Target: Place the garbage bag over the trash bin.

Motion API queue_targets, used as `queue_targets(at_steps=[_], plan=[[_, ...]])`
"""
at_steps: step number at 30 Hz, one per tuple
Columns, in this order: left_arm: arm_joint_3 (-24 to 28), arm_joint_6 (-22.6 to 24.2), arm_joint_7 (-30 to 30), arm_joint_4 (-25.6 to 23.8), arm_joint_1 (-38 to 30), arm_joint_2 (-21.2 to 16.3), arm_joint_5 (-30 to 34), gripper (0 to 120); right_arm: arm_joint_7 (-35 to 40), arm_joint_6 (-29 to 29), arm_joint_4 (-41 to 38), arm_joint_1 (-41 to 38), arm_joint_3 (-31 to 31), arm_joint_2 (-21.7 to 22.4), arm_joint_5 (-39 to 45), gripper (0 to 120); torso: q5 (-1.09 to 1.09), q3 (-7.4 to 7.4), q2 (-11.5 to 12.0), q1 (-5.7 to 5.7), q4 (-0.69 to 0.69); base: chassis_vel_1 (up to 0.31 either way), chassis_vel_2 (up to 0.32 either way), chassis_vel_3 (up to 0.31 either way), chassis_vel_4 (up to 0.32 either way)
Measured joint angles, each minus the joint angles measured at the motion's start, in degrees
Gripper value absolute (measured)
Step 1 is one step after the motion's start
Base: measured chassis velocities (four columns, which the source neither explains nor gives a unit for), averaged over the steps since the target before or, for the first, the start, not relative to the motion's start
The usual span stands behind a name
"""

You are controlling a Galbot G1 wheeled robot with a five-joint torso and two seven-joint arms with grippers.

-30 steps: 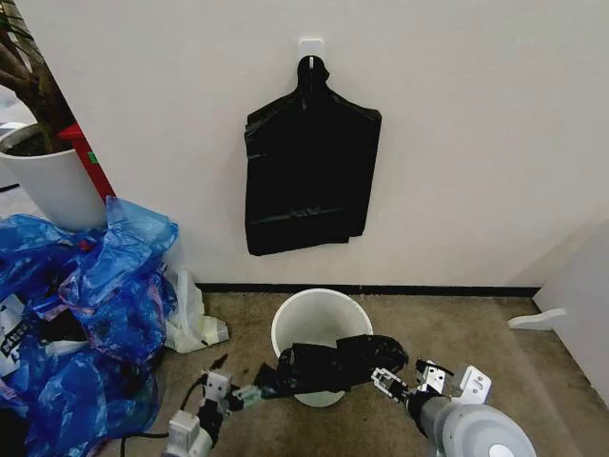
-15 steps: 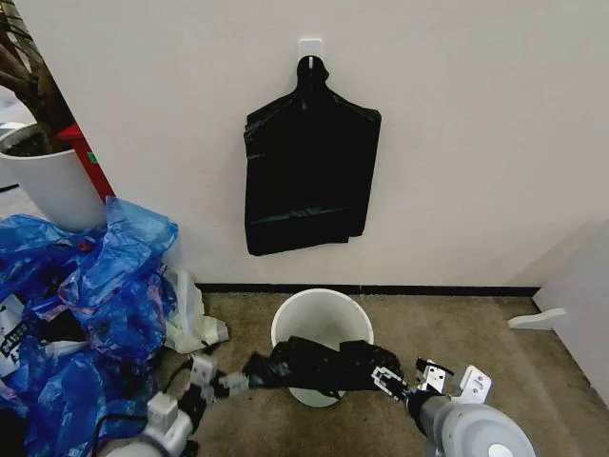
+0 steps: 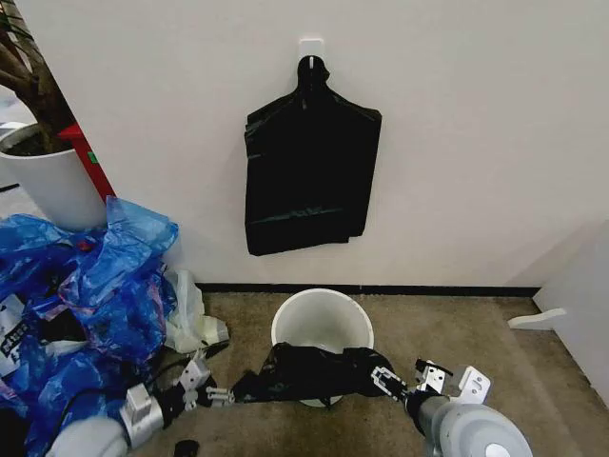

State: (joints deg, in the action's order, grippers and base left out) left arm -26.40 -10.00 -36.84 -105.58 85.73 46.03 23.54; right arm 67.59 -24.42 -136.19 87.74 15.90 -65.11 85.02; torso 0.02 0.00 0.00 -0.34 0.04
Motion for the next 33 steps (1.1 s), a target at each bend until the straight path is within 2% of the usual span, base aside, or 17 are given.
queue_targets(at_steps=[1, 2, 5, 7, 8, 11, 14, 16, 23, 26, 28, 33], plan=[[0.35, -0.58, -2.78, 0.36, -1.5, 0.05, 0.76, 100, 0.08, 0.07, -0.11, 0.0, -0.04, 0.0, -0.01, 100, 0.0, 0.0, 0.0, 0.0, 0.0, 0.0, 0.0, 0.0, 0.0], [0.35, -0.58, -2.78, 0.36, -1.5, 0.05, 0.76, 100, 0.08, 0.07, -0.11, 0.0, -0.04, 0.0, -0.01, 100, 0.0, 0.0, 0.0, 0.0, 0.0, 0.0, 0.0, 0.0, 0.0], [0.55, -1.37, -10.36, 1.54, -4.06, 0.07, 2.31, 100, 0.33, 0.27, -0.37, 0.09, 0.0, 0.02, -0.06, 100, 0.0, 0.0, 0.0, 0.0, -0.02, 0.0, 0.0, 0.0, 0.0], [-0.23, -1.48, -17.66, 2.81, -5.29, 0.09, 2.67, 100, 0.51, 0.48, -0.45, 0.24, 0.11, 0.05, -0.23, 100, -0.01, 0.0, 0.0, 0.0, -0.02, 0.0, 0.0, 0.0, 0.0], [-0.23, -1.48, -17.66, 2.81, -5.29, 0.09, 2.67, 100, 0.51, 0.48, -0.45, 0.24, 0.11, 0.05, -0.23, 100, -0.01, 0.0, 0.0, 0.0, -0.02, 0.0, 0.0, 0.0, 0.0], [-2.53, -1.52, -30.64, 4.64, -7.1, 0.21, 2.25, 100, 0.55, 0.7, -0.5, 0.38, 0.23, 0.06, -0.5, 100, -0.02, 0.0, 0.0, 0.0, -0.04, 0.0, 0.0, 0.0, 0.0], [-3.79, -1.62, -37.13, 5.4, -8.46, 0.31, 1.55, 100, 0.55, 0.88, -0.43, 0.13, -0.02, 0.01, -0.63, 100, -0.02, 0.0, 0.0, 0.0, -0.03, 0.0, 0.0, 0.0, 0.0], [-3.97, -1.77, -37.35, 5.52, -8.67, 0.32, 1.99, 100, 0.55, 0.92, -0.39, 0.02, -0.16, -0.04, -0.66, 100, -0.03, 0.0, 0.0, 0.0, -0.02, 0.0, 0.0, 0.0, 0.0], [-5.04, -0.07, -32.3, 5.3, -7.97, 0.51, 12.86, 100, 0.53, 0.99, -0.22, -0.01, -0.41, -0.21, -0.92, 100, -0.02, 0.0, 0.0, 0.0, -0.03, 0.0, 0.0, 0.0, 0.0], [-5.14, -0.01, -26.02, 5.2, -7.82, 0.81, 15.51, 100, 0.46, 0.99, -0.1, -0.02, -0.42, -0.23, -1.1, 100, -0.02, 0.0, 0.0, 0.0, -0.02, 0.0, 0.0, 0.0, 0.0], [-5.53, -0.07, -19.49, 4.8, -7.11, 1.15, 16.49, 100, 0.4, 0.99, 0.0, -0.1, -0.44, -0.43, -1.14, 100, -0.02, 0.0, 0.0, 0.0, -0.02, 0.0, 0.0, 0.0, 0.0], [-6.6, -0.29, -15.88, 4.69, -5.13, 1.12, 16.03, 100, 0.17, 0.97, 0.35, -0.14, -0.46, -0.82, -1.39, 100, -0.02, 0.0, 0.0, 0.0, -0.03, 0.0, 0.0, 0.0, 0.0]])
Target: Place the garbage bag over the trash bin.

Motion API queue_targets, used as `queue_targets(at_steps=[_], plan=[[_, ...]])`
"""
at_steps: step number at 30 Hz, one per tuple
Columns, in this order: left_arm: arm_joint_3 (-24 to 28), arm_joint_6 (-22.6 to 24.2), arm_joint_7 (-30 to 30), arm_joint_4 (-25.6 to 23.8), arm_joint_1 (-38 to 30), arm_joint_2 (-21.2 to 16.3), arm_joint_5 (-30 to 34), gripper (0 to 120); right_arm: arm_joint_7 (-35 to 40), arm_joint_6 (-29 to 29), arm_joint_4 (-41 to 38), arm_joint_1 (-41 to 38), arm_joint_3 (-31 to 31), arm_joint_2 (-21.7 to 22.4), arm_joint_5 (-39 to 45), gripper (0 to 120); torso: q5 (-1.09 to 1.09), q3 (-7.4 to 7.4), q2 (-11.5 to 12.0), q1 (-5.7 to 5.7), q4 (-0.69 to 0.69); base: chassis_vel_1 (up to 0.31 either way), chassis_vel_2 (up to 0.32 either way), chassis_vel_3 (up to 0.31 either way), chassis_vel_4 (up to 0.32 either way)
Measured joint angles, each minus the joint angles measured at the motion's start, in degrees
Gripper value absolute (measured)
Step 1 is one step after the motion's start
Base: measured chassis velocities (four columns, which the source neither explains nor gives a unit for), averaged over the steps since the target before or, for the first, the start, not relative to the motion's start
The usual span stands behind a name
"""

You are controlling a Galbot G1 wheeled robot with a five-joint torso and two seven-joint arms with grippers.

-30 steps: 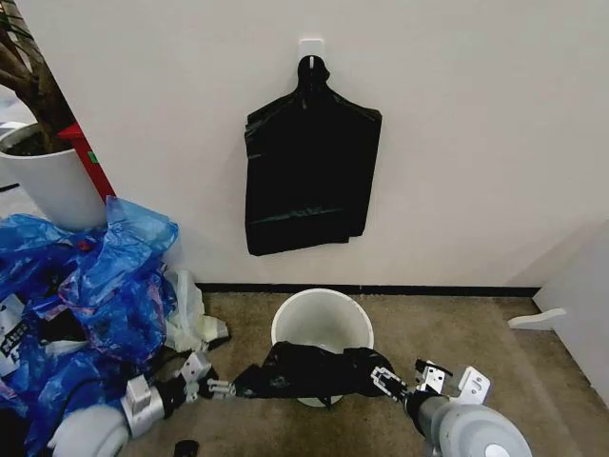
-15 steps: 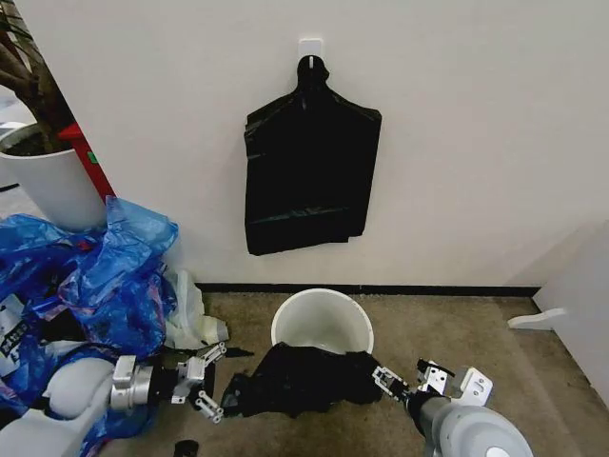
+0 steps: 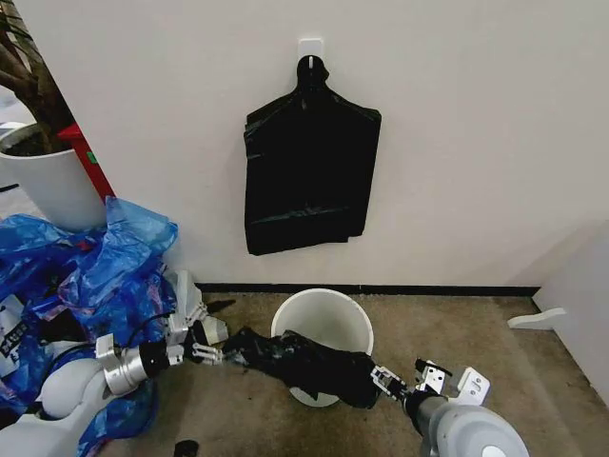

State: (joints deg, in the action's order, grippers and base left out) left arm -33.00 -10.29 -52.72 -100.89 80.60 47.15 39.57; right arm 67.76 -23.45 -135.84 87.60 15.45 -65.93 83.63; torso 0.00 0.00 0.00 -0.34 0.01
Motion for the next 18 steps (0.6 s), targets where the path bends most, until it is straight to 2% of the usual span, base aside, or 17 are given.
queue_targets(at_steps=[2, 7, 12, 18], plan=[[-0.3, -0.47, 0.85, 0.0, 0.74, -0.13, -0.06, 100, -0.19, -0.03, 0.16, 0.0, 0.0, -0.16, -0.16, 100, 0.0, 0.0, 0.0, 0.0, 0.0, 0.0, 0.0, 0.0, 0.0], [-2.13, -0.29, 7.43, -2.85, 4.58, 0.75, 7.39, 100, -0.95, -0.22, 0.74, -0.02, 0.01, -0.73, -1.1, 100, -0.01, 0.0, 0.0, 0.0, 0.0, 0.0, 0.0, 0.0, 0.0], [-3.43, 0.65, 11.74, -3.73, 5.46, 2.19, 11.86, 100, -1.21, -0.34, 1.08, -0.23, -0.1, -0.88, -1.34, 100, 0.0, 0.0, 0.0, 0.0, 0.01, 0.0, 0.0, 0.0, 0.0], [-5.07, 1.85, 12.46, -4.1, 6.66, 3.45, 14.22, 100, -2.15, -0.46, 1.96, -0.6, -0.11, -0.85, -1.9, 100, -0.01, 0.0, 0.0, 0.0, 0.0, 0.0, 0.0, 0.0, 0.0]])
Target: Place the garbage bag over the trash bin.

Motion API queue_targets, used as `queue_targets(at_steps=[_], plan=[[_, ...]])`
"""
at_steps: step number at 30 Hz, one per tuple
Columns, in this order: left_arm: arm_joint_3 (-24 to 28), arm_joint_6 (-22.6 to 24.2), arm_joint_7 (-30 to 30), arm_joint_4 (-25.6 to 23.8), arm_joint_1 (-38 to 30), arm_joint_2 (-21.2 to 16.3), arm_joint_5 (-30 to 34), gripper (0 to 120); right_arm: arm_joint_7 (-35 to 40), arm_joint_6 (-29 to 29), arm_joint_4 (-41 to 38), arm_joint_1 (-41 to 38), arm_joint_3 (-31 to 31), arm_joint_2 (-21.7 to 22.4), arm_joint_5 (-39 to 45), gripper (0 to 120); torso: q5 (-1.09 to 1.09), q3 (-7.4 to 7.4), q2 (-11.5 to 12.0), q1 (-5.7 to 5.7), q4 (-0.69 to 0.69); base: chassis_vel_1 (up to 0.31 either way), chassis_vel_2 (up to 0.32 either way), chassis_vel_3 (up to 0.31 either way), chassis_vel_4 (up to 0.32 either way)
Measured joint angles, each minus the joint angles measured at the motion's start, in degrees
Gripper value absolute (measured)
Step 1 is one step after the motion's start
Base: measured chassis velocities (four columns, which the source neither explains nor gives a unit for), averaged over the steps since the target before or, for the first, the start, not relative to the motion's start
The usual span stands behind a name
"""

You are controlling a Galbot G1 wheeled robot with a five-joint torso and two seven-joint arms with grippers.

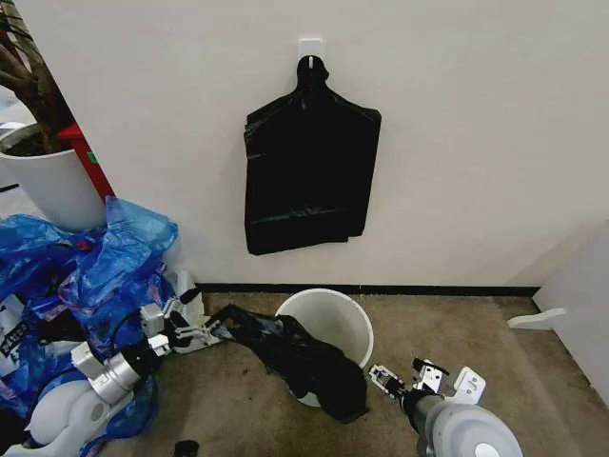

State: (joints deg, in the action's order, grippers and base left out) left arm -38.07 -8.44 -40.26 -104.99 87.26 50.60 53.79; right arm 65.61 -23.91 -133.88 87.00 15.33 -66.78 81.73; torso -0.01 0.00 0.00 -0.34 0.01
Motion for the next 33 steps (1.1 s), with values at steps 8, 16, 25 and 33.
queue_targets(at_steps=[8, 16, 25, 33], plan=[[3.57, -0.1, 0.58, 0.08, -2.3, 1.23, -6.24, 100, -14.51, -4.39, -6.58, 0.64, 1.72, 2.23, -6.56, 100, 0.02, 0.0, 0.0, 0.0, 0.02, 0.0, 0.0, 0.0, 0.0], [7.68, 1.52, 3.63, -2.58, -4.02, 1.28, -9.85, 100, -28.71, -16.58, -9.35, -4.32, 0.15, 9.27, -3.9, 100, 0.0, 0.0, 0.0, 0.0, 0.0, 0.0, 0.0, 0.0, 0.0], [13.73, 3.85, 4.7, -2.29, -9.11, -1.92, -10.09, 100, -40.83, -16.78, -6.06, -7.43, -1.56, 10.89, -17.78, 100, 0.02, 0.01, 0.0, 0.0, 0.06, 0.0, 0.0, 0.0, 0.0], [13.31, 4.37, 4.4, -2.21, -9.54, -2.72, -9.66, 100, -45.49, -14.0, 1.34, -14.15, -9.06, 10.25, -24.53, 100, 0.02, 0.01, 0.0, 0.0, 0.01, 0.0, 0.0, 0.0, 0.0]])
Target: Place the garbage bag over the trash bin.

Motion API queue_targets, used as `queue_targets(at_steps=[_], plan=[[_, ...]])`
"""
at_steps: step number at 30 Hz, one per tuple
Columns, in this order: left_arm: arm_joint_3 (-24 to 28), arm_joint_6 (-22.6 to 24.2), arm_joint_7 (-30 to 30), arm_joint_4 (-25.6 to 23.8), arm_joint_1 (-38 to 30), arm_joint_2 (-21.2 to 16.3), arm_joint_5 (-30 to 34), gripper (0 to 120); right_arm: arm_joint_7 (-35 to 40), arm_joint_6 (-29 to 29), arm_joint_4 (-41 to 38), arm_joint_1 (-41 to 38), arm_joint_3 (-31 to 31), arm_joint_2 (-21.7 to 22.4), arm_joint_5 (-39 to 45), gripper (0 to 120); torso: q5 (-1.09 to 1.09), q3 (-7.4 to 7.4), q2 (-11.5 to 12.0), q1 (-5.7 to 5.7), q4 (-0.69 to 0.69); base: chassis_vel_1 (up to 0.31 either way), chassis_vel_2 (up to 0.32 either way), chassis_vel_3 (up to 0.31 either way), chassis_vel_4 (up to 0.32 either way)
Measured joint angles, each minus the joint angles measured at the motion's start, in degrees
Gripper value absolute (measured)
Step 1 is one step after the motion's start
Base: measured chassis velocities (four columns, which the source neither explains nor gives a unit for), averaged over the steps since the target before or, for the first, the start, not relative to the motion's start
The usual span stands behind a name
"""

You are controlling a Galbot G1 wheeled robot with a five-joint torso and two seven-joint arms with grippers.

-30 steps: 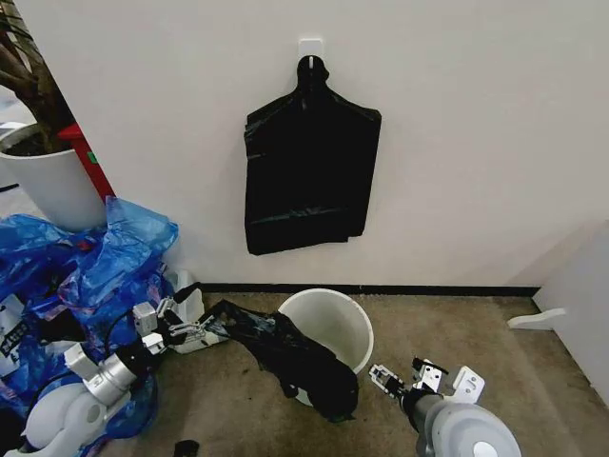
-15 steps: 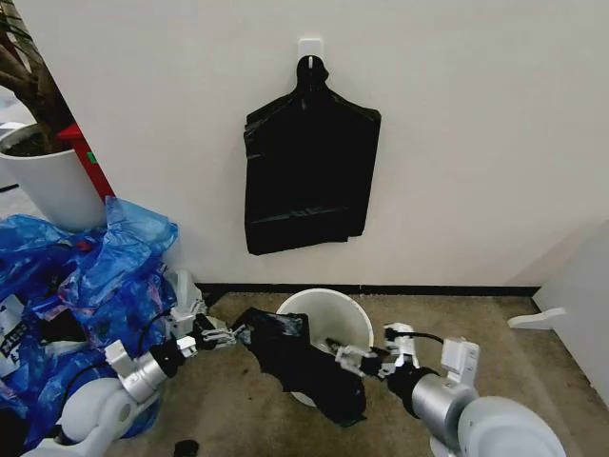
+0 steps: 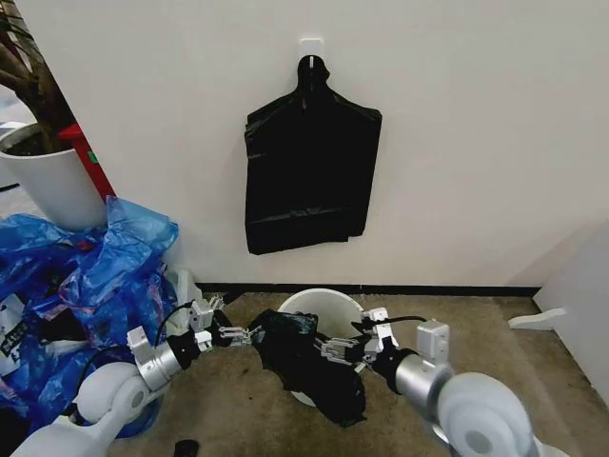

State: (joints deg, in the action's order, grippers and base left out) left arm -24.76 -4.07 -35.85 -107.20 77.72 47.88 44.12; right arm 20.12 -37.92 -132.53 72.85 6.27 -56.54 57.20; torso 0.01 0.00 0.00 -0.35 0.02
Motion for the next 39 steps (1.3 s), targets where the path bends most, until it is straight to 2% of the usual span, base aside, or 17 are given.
queue_targets(at_steps=[7, 12, 15, 18, 22, 23, 24, 25, 28, 30, 35, 39], plan=[[-0.19, 0.45, 0.15, -0.71, -0.28, 0.03, 0.31, 100, 3.94, 1.53, 5.81, -3.86, -4.37, -1.97, -0.03, 99, 0.0, 0.0, 0.0, 0.0, 0.0, 0.0, 0.0, 0.0, 0.0], [-1.25, 0.49, -0.28, -1.66, 0.13, -0.37, 1.13, 100, 6.85, 2.32, 9.37, -5.38, -5.91, -2.68, 1.58, 77, -0.01, 0.0, 0.0, 0.0, 0.0, 0.0, 0.0, 0.0, 0.0], [-1.85, 0.46, -0.59, -1.8, 0.39, -0.52, 1.37, 100, 7.07, 2.5, 10.03, -5.45, -6.03, -2.81, 1.62, 71, 0.0, 0.0, 0.0, 0.0, 0.0, 0.0, 0.0, 0.0, 0.0], [-4.42, 0.32, -1.62, -2.31, 1.81, -0.78, 2.22, 100, 7.28, 2.97, 11.25, -5.19, -6.12, -2.87, 0.94, 57, 0.0, 0.0, 0.0, 0.0, 0.01, 0.0, 0.0, 0.0, 0.0], [-6.19, 0.16, -2.29, -2.52, 2.8, -0.82, 2.64, 100, 7.29, 3.14, 11.81, -5.1, -6.15, -2.84, 0.1, 50, 0.0, 0.0, 0.0, 0.0, 0.01, 0.0, 0.0, 0.0, 0.0], [-7.55, 0.02, -2.81, -2.6, 3.62, -0.84, 2.88, 100, 7.25, 3.2, 12.2, -5.1, -6.15, -2.79, -0.54, 40, -0.01, 0.0, 0.0, 0.0, 0.0, 0.0, 0.0, 0.0, 0.0], [-7.82, -0.02, -2.91, -2.62, 3.77, -0.84, 2.92, 100, 7.25, 3.21, 12.24, -5.1, -6.15, -2.78, -0.59, 40, -0.01, 0.0, 0.0, 0.0, 0.0, 0.0, 0.0, 0.0, 0.0], [-8.92, -0.17, -3.28, -2.7, 4.44, -0.84, 3.16, 100, 7.21, 3.22, 12.57, -5.11, -6.12, -2.7, -0.98, 31, 0.0, 0.0, 0.0, 0.0, 0.0, 0.0, 0.0, 0.0, 0.0], [-10.44, -0.37, -3.75, -2.8, 5.3, -0.85, 3.53, 100, 7.2, 3.22, 12.96, -5.19, -6.01, -2.58, -1.28, 26, 0.0, 0.0, 0.0, 0.0, -0.01, 0.0, 0.0, 0.0, 0.0], [-13.17, -0.72, -4.57, -2.91, 6.84, -0.8, 4.11, 100, 7.21, 3.36, 13.41, -5.49, -5.79, -2.35, -1.56, 17, -0.01, 0.0, 0.0, 0.0, -0.01, 0.0, 0.0, 0.0, 0.0], [-15.68, -1.08, -5.51, -2.47, 8.31, -0.17, 4.5, 100, 8.06, 3.61, 10.78, -6.15, -6.18, -2.12, -0.66, 31, -0.01, 0.0, 0.0, 0.01, 0.0, 0.0, 0.0, 0.0, 0.0], [-14.69, -1.12, -6.37, -2.24, 8.1, 1.82, 3.32, 100, 10.71, 1.4, 2.36, -4.8, -7.02, -0.41, 4.88, 49, -0.01, -0.01, -0.01, 0.01, 0.0, 0.0, 0.0, 0.0, 0.0]])
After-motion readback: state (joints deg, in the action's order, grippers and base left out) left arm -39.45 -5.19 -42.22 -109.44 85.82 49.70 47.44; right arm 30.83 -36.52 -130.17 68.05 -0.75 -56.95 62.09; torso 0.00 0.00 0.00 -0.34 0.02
